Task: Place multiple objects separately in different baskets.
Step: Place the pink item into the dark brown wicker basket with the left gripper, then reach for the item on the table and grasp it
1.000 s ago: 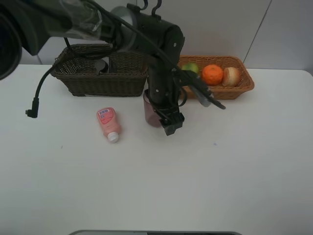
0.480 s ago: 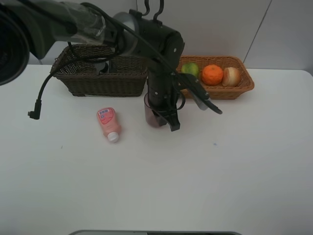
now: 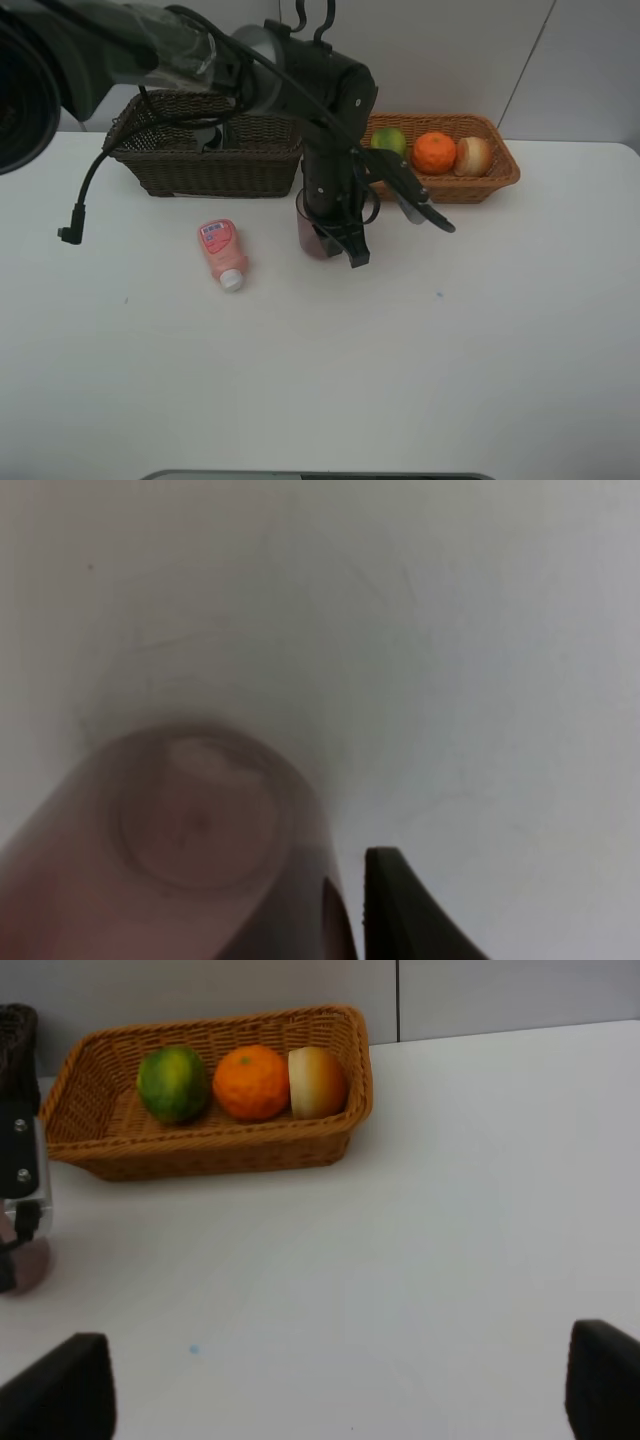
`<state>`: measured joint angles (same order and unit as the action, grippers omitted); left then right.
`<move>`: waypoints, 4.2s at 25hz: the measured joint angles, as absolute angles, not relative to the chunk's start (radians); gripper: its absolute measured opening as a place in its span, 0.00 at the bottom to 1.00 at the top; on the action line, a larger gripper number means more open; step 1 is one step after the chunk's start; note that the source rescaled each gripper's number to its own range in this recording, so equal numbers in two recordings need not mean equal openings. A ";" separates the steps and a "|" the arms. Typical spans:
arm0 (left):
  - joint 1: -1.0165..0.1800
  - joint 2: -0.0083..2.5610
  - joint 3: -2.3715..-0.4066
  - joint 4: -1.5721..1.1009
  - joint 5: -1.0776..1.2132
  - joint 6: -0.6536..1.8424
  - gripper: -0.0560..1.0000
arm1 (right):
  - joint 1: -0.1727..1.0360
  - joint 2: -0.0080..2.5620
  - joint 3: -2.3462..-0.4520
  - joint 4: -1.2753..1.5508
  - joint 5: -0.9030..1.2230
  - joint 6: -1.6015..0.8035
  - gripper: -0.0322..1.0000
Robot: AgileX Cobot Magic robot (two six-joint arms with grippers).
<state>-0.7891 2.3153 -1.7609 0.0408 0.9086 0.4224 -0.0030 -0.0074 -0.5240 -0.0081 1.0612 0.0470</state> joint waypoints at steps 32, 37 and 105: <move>-0.423 1.895 -1.761 0.100 0.902 -0.184 0.05 | -0.003 -0.007 -0.524 -0.008 1.061 0.047 1.00; -0.352 1.901 -1.757 0.127 0.859 -0.184 0.05 | -0.003 -0.007 -0.524 -0.008 1.061 0.048 1.00; -0.331 1.854 -1.486 0.055 0.637 -0.208 0.90 | -0.003 -0.007 -0.524 -0.008 1.061 0.048 1.00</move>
